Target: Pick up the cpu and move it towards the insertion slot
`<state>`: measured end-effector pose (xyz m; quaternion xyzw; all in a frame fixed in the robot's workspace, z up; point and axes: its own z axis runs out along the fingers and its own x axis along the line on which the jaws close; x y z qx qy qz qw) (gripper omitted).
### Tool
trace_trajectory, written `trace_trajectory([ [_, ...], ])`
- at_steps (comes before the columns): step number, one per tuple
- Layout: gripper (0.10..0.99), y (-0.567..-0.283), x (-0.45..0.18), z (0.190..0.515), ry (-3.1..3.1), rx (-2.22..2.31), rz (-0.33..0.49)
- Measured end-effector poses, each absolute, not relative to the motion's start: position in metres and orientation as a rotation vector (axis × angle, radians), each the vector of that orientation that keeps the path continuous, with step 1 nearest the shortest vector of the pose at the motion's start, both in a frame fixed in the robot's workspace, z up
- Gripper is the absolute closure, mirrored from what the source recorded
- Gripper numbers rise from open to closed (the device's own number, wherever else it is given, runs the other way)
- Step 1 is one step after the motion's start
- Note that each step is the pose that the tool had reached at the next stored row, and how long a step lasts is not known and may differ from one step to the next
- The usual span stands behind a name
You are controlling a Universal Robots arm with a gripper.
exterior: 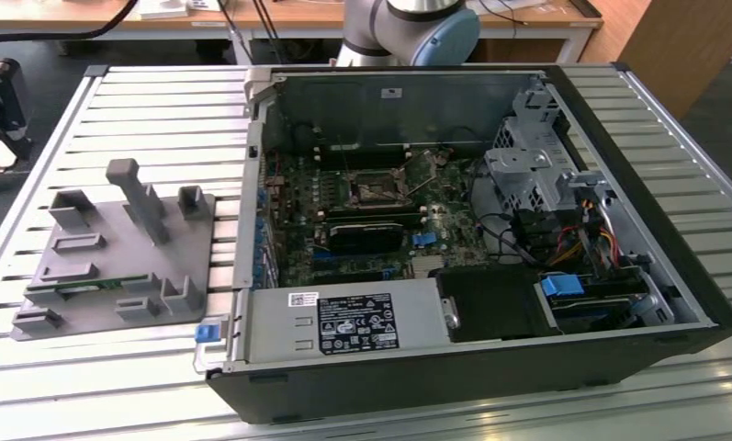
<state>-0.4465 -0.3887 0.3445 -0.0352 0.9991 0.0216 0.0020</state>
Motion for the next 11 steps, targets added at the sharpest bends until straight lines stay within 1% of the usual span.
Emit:
trace_trajectory([
  [11, 0.545, -0.387, -0.446, 0.363, 3.135, -0.111, 0.065],
])
